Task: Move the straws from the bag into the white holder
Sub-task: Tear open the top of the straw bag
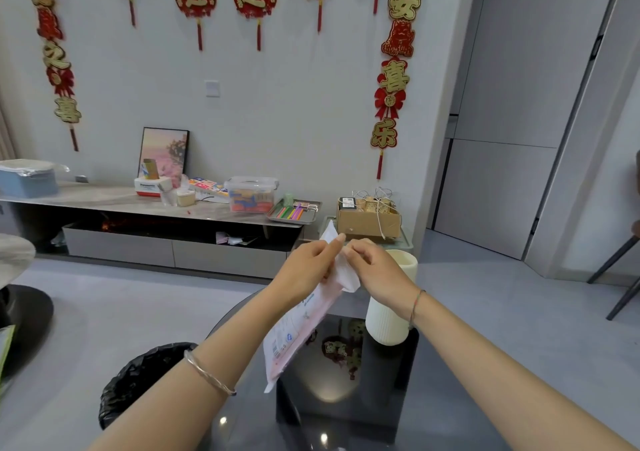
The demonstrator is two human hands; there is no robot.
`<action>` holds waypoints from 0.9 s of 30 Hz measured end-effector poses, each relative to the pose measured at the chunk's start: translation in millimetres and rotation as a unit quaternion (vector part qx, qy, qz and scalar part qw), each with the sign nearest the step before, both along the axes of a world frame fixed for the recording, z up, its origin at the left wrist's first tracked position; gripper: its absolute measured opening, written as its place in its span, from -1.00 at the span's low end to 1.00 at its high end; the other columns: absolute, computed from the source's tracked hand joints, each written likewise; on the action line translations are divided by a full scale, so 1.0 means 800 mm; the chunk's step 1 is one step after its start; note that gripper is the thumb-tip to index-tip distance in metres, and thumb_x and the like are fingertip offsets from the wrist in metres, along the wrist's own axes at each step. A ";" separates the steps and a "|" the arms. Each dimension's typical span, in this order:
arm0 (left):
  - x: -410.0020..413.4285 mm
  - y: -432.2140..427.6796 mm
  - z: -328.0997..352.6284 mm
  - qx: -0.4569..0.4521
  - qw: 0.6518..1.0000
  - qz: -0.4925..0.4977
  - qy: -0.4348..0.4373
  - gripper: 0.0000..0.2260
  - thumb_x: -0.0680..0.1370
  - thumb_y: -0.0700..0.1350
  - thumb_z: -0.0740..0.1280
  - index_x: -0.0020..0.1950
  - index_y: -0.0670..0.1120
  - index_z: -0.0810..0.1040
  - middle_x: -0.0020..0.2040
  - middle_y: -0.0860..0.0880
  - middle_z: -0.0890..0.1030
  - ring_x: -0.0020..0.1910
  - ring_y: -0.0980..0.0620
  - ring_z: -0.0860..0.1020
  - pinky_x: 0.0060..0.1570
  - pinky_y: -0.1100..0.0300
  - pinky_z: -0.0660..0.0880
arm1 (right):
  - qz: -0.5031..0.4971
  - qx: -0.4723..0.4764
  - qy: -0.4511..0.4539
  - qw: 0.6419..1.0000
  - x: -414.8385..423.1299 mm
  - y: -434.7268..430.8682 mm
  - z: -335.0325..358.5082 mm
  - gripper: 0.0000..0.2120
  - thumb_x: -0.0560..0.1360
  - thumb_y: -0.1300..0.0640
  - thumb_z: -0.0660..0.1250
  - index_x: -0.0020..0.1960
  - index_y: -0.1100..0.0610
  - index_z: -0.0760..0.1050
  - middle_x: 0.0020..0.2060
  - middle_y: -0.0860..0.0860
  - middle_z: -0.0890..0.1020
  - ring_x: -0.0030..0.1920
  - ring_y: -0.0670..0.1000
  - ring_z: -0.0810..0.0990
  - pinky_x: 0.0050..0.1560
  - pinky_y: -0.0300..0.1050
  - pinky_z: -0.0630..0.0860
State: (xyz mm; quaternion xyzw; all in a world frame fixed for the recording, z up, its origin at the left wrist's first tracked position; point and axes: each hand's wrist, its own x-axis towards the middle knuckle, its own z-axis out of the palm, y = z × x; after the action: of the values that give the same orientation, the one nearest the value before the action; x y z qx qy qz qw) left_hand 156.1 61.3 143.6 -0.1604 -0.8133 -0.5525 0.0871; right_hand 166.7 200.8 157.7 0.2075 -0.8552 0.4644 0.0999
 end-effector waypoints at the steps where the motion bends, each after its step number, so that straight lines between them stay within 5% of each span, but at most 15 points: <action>1: 0.000 0.000 0.000 -0.007 1.000 0.005 0.004 -0.59 0.54 0.20 0.18 -0.33 -0.09 0.34 -0.36 -0.04 0.38 -0.33 0.01 0.36 -0.22 0.11 0.33 | 0.002 -0.015 0.001 1.000 0.001 -0.003 -0.001 -0.74 0.61 0.19 0.10 -0.12 0.31 0.46 -0.19 0.04 0.36 -0.22 -0.07 0.37 -0.21 -0.28 0.28; 7: 0.002 0.002 0.007 0.052 0.998 -0.007 0.019 -0.64 0.62 0.03 0.10 -0.34 -0.04 0.38 -0.40 0.04 0.38 -0.34 0.03 0.34 -0.22 0.09 0.28 | 0.013 -0.040 0.039 0.998 0.004 -0.016 0.007 -0.77 0.60 0.22 0.12 -0.15 0.28 0.47 -0.15 0.12 0.39 -0.18 -0.05 0.39 -0.15 -0.33 0.33; 11: 0.006 0.007 0.008 0.113 0.993 -0.030 -0.015 -0.62 0.65 0.01 0.04 -0.34 0.00 0.38 -0.44 0.08 0.37 -0.40 0.11 0.33 -0.29 0.20 0.30 | 0.012 -0.020 0.063 0.998 0.007 -0.024 0.006 -0.72 0.60 0.26 0.12 -0.26 0.05 0.41 -0.07 0.07 0.39 -0.08 -0.05 0.41 0.01 -0.27 0.35; 18: 0.015 0.013 -0.020 0.111 0.993 -0.015 0.034 -0.66 0.67 -0.08 0.00 -0.05 -0.23 0.48 -0.23 -0.06 0.49 -0.23 0.10 0.45 -0.18 0.29 0.41 | -0.013 -0.018 0.040 0.999 0.006 -0.024 -0.015 -0.79 0.61 0.19 0.10 -0.03 0.24 0.48 0.05 0.03 0.37 -0.01 -0.10 0.42 0.00 -0.44 0.32; 22: 0.014 0.012 -0.019 0.113 0.992 0.000 0.057 -0.70 0.67 -0.12 0.05 -0.04 -0.30 0.45 -0.22 -0.12 0.44 -0.24 0.05 0.40 -0.21 0.26 0.37 | -0.018 -0.012 0.046 0.999 0.005 -0.026 -0.013 -0.75 0.62 0.20 0.08 0.05 0.31 0.49 0.04 0.02 0.38 0.03 -0.07 0.44 0.10 -0.30 0.35; 27: 0.010 0.012 -0.019 0.092 0.994 0.022 0.056 -0.72 0.66 -0.14 0.06 -0.11 -0.26 0.45 -0.23 -0.16 0.41 -0.24 -0.02 0.35 -0.23 0.18 0.31 | -0.034 0.164 0.048 0.985 0.003 -0.020 0.007 -0.73 0.59 0.10 0.09 -0.25 0.15 0.34 -0.19 0.03 0.40 -0.24 -0.02 0.40 -0.19 -0.16 0.36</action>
State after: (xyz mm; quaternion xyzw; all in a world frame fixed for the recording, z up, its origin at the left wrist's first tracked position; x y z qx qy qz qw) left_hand 163.8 70.7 128.2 -0.1647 -0.7562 -0.6131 0.1587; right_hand 169.3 184.6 163.4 0.2142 -0.9205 0.3034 0.1214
